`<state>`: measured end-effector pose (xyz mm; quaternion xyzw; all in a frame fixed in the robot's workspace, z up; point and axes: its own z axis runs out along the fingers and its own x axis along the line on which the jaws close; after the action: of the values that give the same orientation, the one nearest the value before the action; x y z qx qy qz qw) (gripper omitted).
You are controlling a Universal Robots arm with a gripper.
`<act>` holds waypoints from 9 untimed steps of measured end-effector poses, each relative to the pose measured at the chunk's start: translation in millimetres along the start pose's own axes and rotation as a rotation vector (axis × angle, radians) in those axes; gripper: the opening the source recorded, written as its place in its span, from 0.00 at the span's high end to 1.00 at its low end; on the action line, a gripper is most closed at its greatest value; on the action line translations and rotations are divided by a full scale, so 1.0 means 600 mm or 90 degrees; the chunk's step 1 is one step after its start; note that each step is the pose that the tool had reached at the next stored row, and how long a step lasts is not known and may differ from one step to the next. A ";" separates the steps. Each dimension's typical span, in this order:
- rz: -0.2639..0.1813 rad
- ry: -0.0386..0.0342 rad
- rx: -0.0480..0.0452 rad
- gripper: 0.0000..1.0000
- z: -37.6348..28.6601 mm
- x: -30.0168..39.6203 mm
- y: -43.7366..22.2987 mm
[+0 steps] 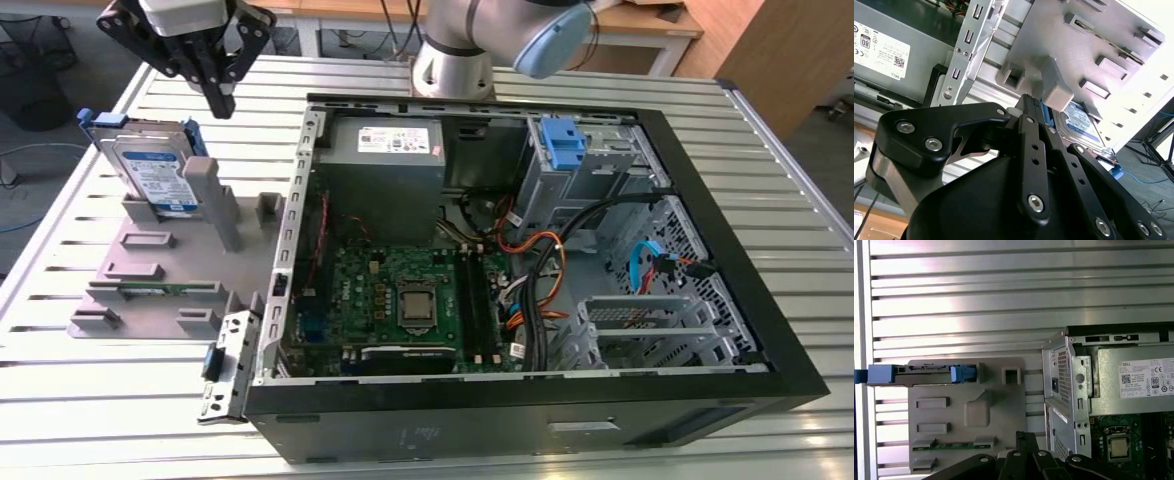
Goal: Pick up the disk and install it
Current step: 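Reach for the disk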
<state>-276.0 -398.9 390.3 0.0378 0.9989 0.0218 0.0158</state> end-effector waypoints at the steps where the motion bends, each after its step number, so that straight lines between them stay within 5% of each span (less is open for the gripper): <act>1: 0.000 0.0000 0.0000 0.89 0.000 0.002 0.000; 9: 0.000 0.0000 0.0000 0.89 0.000 0.018 -0.001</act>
<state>-286.8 -398.9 390.0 0.0378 0.9989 0.0218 0.0159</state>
